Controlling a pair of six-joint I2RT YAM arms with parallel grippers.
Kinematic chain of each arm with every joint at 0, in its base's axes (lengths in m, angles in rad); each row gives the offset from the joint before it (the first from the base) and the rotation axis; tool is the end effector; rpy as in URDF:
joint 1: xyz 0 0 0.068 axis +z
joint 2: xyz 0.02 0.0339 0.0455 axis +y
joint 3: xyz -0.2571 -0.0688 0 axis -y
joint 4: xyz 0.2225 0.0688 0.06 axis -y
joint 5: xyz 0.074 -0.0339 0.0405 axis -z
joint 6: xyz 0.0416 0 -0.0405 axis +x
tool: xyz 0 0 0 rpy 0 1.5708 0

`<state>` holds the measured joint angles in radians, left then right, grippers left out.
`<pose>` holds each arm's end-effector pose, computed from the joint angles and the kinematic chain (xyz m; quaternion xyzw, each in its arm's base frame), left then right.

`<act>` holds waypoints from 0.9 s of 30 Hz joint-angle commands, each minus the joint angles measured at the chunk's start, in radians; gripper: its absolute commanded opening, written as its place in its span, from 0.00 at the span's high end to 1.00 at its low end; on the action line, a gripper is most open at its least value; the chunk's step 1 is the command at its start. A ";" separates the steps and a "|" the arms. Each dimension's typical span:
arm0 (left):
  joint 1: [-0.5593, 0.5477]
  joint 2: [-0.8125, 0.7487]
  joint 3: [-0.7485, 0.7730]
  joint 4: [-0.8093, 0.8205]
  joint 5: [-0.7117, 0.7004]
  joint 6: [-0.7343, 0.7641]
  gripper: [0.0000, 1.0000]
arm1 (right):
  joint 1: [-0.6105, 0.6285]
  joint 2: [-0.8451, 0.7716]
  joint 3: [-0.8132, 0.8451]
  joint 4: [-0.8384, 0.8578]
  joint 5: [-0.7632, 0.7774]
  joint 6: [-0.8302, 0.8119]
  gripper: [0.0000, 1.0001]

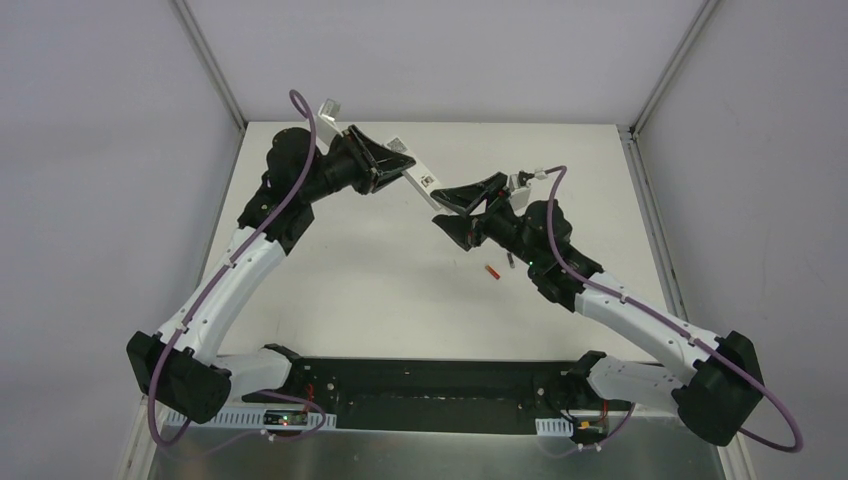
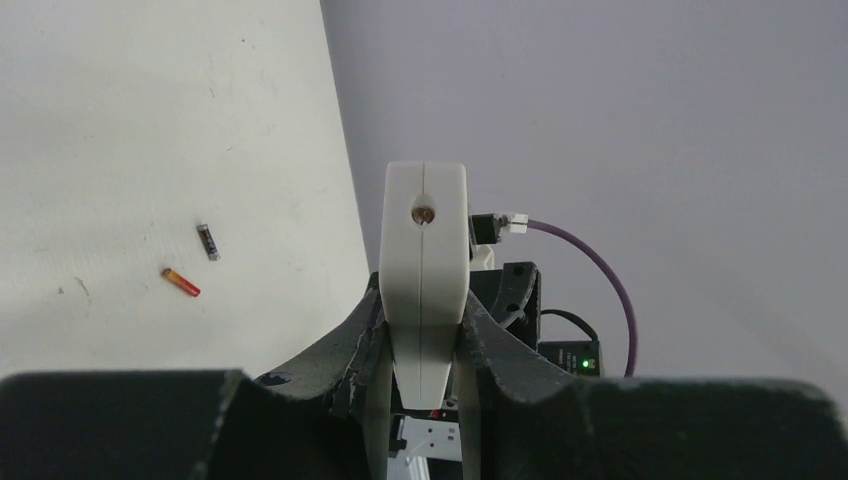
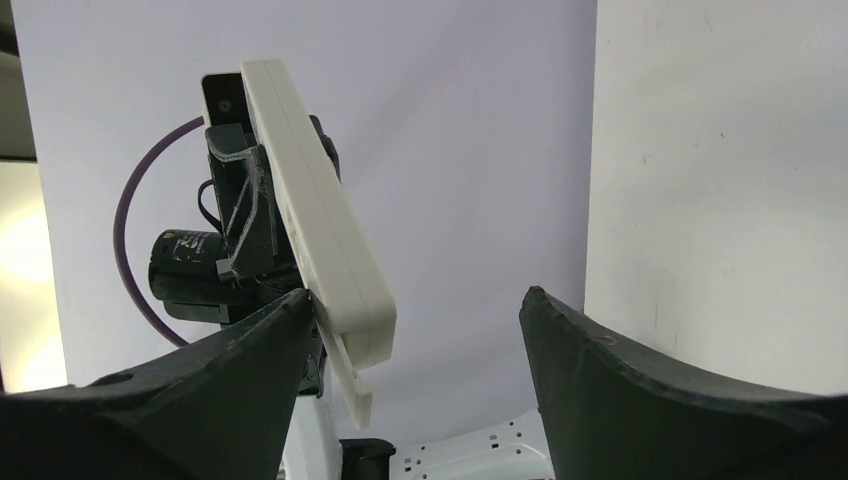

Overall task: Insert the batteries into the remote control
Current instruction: Remove the battery cover from the remote control.

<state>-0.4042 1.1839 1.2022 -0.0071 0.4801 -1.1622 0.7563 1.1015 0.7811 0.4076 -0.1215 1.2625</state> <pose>0.2271 -0.1180 0.4169 -0.0956 0.6971 -0.6058 0.3715 0.1774 0.1743 0.3397 0.1255 0.6641 0.6448 0.3570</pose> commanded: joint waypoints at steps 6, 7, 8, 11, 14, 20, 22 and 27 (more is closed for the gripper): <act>0.005 0.009 -0.003 0.090 -0.004 0.073 1.00 | -0.026 0.006 0.081 -0.056 -0.014 -0.014 0.24; 0.005 0.011 -0.006 0.090 -0.005 0.081 1.00 | -0.030 0.006 0.083 -0.057 -0.019 -0.011 0.26; 0.005 0.012 -0.008 0.091 -0.006 0.092 1.00 | -0.034 0.006 0.086 -0.060 -0.026 -0.005 0.29; 0.005 0.017 -0.019 0.090 -0.012 0.126 1.00 | -0.046 0.008 0.093 -0.072 -0.048 0.008 0.35; 0.005 0.024 -0.022 0.088 -0.014 0.146 1.00 | -0.057 0.008 0.095 -0.073 -0.064 0.019 0.43; 0.005 0.040 -0.027 0.085 -0.032 0.166 1.00 | -0.073 0.020 0.100 -0.075 -0.108 0.055 0.58; 0.005 0.051 -0.027 0.085 -0.038 0.162 1.00 | -0.077 0.032 0.104 -0.071 -0.127 0.074 0.62; 0.007 0.065 -0.032 0.073 -0.078 0.208 1.00 | -0.087 0.044 0.105 -0.077 -0.141 0.072 0.68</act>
<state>-0.4042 1.2415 1.1770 0.0322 0.4503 -1.0264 0.6754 1.1461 0.8314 0.3058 -0.2131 1.3018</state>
